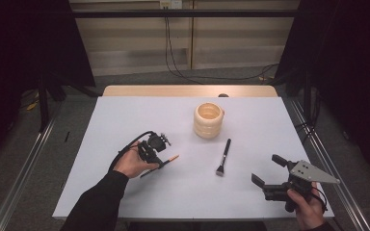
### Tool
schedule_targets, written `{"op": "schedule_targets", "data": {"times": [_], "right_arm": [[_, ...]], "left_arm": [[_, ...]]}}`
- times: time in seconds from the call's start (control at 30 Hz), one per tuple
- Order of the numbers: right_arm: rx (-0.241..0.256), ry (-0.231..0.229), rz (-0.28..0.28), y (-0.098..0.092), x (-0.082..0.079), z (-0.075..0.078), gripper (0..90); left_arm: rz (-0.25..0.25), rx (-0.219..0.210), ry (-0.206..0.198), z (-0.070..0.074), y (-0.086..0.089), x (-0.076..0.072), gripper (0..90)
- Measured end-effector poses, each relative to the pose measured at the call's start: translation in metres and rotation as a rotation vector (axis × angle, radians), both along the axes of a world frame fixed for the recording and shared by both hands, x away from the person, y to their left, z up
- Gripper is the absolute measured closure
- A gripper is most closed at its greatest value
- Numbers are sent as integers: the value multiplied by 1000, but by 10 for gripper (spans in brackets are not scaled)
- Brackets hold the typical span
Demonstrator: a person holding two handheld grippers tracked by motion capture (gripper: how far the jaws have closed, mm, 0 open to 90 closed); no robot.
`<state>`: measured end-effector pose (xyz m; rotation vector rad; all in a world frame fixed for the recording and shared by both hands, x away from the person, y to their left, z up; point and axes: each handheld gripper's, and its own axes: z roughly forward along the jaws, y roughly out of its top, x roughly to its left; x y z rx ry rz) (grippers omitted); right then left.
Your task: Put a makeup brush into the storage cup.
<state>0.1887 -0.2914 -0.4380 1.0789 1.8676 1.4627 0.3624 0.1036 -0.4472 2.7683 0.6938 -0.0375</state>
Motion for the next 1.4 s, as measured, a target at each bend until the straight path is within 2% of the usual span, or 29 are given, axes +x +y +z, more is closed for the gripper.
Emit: {"op": "schedule_targets", "data": {"times": [0.2, 0.3, 0.43, 0.47, 0.5, 0.57, 0.73, 0.83, 0.93, 1.1, 1.2, 1.27, 1.4], "right_arm": [[-3, 1, 4, -1, 1, -1, 0], [-2, 4, 5, -1, 0, 0, 0], [2, 6, 1, 0, 0, 0, 0], [2, 6, 1, 0, 0, 0, 0], [2, 5, -2, 0, 0, 0, 0], [3, 7, 0, 0, 0, 0, 0], [8, 7, -3, 0, 0, 0, 0], [4, 7, 0, 0, 0, 0, 0], [10, 7, -6, 0, 0, 0, 0], [5, 5, -1, 0, 0, 0, 0], [5, 7, -1, 0, 0, 0, 0], [5, 7, -1, 0, 0, 0, 0], [6, 7, -1, 0, 0, 0, 0]], "left_arm": [[-8, 0, 6, 0, 0, 2, 835], [4, -31, 21, 0, 4, 3, 837], [18, -28, 17, 0, 4, 2, 838], [5, -21, 19, 1, 4, 4, 838], [29, -41, 25, 0, 5, 3, 838], [31, -53, 35, 0, 7, 4, 838], [46, -55, 31, 1, 9, 5, 838], [61, -73, 31, 5, 12, 5, 838], [80, -107, 24, 8, 16, 5, 837], [113, -199, 9, 16, 22, 4, 837], [122, -223, 3, 17, 23, 2, 837], [125, -223, -5, 19, 24, 1, 837], [131, -261, -20, 22, 27, -1, 837]]}}
